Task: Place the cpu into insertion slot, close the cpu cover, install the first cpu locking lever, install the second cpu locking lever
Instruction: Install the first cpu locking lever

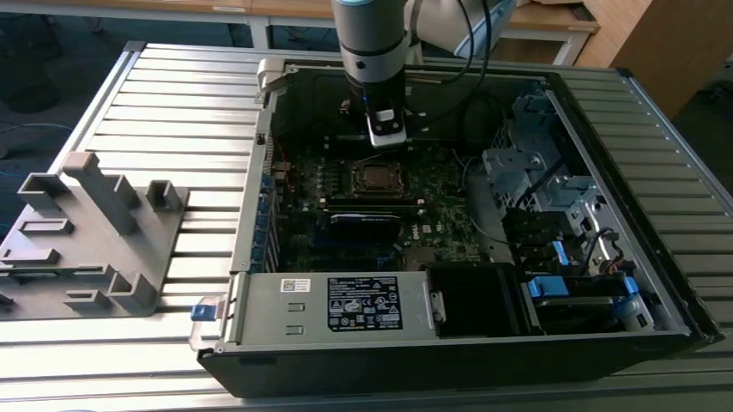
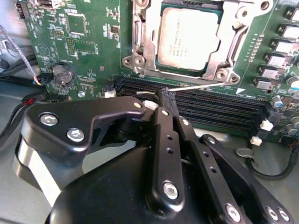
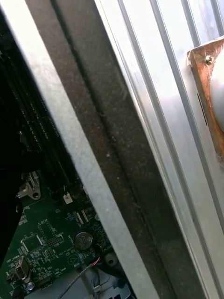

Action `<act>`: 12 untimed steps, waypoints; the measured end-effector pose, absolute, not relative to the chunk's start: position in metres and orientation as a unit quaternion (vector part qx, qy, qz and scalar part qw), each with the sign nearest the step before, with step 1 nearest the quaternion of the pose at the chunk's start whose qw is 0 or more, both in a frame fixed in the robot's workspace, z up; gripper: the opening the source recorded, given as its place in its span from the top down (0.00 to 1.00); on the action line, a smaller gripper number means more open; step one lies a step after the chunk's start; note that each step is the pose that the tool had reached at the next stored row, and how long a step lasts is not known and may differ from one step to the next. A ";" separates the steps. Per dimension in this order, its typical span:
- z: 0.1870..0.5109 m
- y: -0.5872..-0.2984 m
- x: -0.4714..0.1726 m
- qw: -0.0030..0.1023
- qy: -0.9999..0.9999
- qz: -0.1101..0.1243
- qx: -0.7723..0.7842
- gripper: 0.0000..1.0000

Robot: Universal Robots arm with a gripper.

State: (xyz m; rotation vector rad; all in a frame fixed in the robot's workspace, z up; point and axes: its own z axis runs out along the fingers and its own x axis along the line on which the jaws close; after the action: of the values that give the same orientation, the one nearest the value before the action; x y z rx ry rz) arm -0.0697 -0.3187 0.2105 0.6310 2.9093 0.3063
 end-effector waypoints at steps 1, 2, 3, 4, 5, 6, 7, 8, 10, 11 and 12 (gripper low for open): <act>0.210 -0.319 -0.070 0.074 0.969 0.102 0.210 0.90; 0.210 -0.319 -0.070 0.075 0.969 0.102 0.210 0.90; 0.209 -0.319 -0.070 0.075 0.969 0.102 0.210 0.90; 0.209 -0.319 -0.070 0.075 0.969 0.102 0.210 0.90; 0.208 -0.319 -0.070 0.075 0.969 0.102 0.210 0.90; 0.208 -0.319 -0.070 0.075 0.969 0.102 0.210 0.90; 0.208 -0.319 -0.070 0.075 0.969 0.102 0.210 0.90; 0.207 -0.319 -0.070 0.076 0.969 0.102 0.210 0.90; 0.207 -0.319 -0.070 0.076 0.969 0.102 0.210 0.90; 0.207 -0.319 -0.070 0.076 0.969 0.102 0.210 0.90; 0.207 -0.319 -0.070 0.075 0.969 0.102 0.210 0.90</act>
State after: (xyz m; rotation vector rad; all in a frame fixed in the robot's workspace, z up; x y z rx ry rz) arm -0.0696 -0.3188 0.2065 0.6301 2.9072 0.3065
